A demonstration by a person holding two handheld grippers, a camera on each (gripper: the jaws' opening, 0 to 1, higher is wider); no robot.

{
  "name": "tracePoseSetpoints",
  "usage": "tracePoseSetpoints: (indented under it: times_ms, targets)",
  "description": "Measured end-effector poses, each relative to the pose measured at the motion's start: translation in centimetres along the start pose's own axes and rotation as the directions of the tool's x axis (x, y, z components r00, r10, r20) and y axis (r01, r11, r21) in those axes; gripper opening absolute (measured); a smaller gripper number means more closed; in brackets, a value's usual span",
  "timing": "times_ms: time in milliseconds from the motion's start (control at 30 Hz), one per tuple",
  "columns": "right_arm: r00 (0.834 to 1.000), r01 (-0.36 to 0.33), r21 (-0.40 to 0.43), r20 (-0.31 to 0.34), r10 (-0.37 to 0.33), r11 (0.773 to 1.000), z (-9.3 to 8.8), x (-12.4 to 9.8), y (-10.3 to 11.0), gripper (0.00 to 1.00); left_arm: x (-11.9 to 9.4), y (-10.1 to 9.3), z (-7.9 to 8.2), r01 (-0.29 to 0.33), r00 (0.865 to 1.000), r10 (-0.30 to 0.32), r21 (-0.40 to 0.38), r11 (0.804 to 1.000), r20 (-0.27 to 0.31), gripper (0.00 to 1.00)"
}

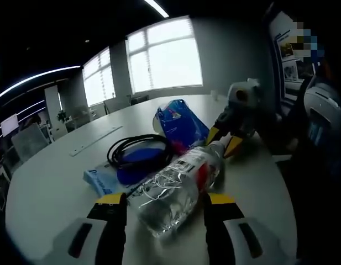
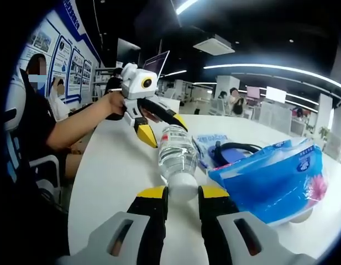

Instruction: Arrange the tabletop items into an orderly group along one side of the table until the central work area is clear of visible clutter.

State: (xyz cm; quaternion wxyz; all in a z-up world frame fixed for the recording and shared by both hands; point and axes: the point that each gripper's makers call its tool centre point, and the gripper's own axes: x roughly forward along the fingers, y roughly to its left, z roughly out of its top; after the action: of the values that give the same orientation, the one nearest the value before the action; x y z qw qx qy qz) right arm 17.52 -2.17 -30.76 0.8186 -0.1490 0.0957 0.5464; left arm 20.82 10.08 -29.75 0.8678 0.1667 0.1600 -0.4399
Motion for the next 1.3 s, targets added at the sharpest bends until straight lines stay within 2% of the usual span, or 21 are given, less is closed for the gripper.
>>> tracePoseSetpoints:
  times_ms: [333,633,1300]
  targets:
    - [1.000,0.003,0.004,0.005,-0.003,1.000,0.0,0.0,0.0,0.19,0.1,0.1,-0.2,-0.004,1.000,0.004,0.011,1.000,-0.003,0.52]
    - [1.000,-0.003,0.035,0.021,0.002,0.999,0.5,-0.1,0.3,0.19,-0.2,-0.1,-0.3,-0.007,1.000,0.007,0.001,1.000,0.018,0.52]
    - [0.990,-0.027,0.058,0.139,0.019,0.998,3.4,-0.7,0.7,0.19,-0.9,-0.3,-0.8,-0.021,0.999,0.022,-0.014,1.000,0.025,0.52]
